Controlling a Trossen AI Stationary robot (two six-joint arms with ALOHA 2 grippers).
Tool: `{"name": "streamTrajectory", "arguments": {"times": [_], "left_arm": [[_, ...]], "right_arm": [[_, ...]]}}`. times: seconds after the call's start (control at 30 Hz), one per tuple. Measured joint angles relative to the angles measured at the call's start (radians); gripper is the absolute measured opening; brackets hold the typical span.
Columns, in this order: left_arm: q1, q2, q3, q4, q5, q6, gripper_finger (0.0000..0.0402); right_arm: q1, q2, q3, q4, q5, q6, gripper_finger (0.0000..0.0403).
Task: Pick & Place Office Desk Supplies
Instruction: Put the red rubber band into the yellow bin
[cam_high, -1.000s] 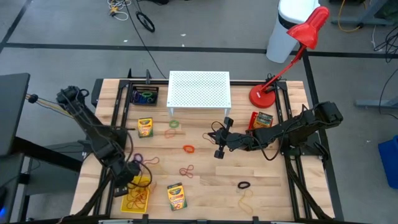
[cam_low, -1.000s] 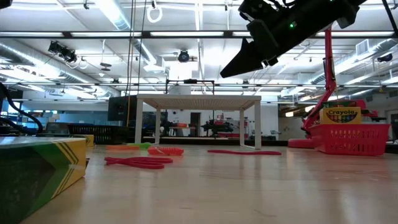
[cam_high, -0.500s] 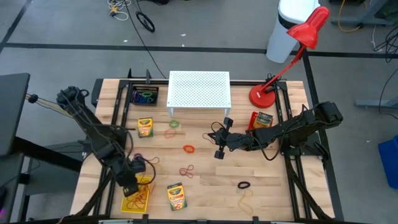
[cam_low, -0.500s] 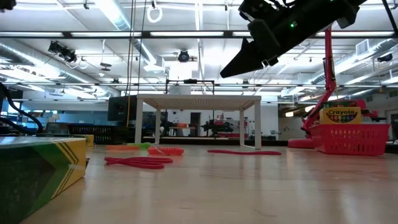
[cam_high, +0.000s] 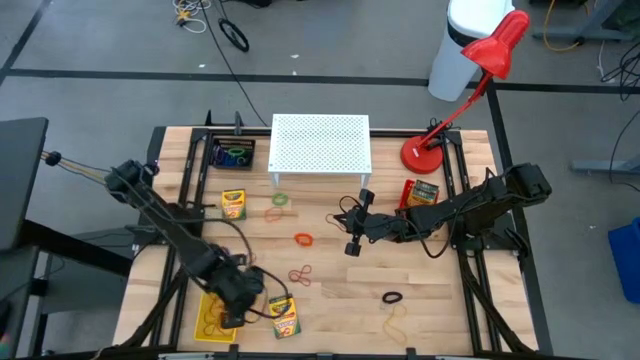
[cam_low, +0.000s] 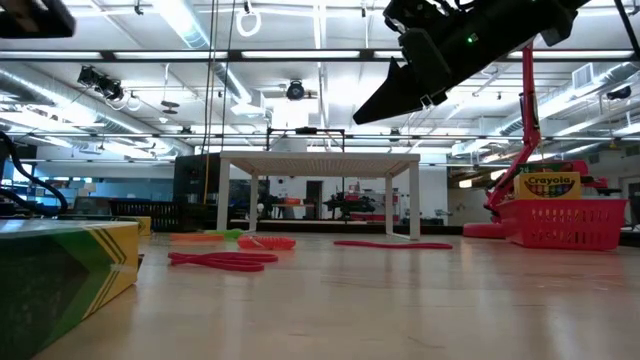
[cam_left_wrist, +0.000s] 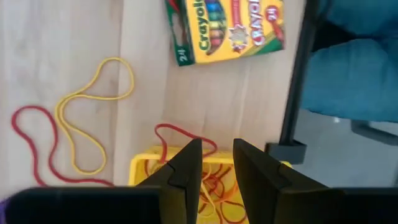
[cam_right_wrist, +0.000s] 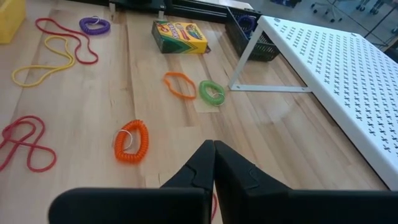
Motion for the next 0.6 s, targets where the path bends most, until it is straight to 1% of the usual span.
{"name": "streamTrajectory", "arguments": {"times": [0.13, 0.3, 0.37, 0.47, 0.6], "left_arm": [[0.045, 0.086, 0.080, -0.063, 0.012, 0.011, 0.0099], [0.072, 0.173, 0.125, -0.068, 0.029, 0.065, 0.0109], [0.075, 0.199, 0.136, -0.068, 0.035, 0.086, 0.0123], [0.075, 0.229, 0.146, -0.076, 0.048, 0.094, 0.0153], [0.064, 0.263, 0.146, -0.138, 0.006, 0.096, 0.0199]], "right_arm": [[0.000, 0.000, 0.000, -0.003, -0.001, 0.000, 0.0017], [0.000, 0.000, 0.000, -0.006, -0.002, 0.000, 0.0017], [0.000, 0.000, 0.000, -0.009, -0.001, 0.000, 0.0017], [0.000, 0.000, 0.000, -0.048, -0.002, -0.001, 0.0017], [0.000, 0.000, 0.000, -0.093, -0.002, -0.001, 0.0017]]}}
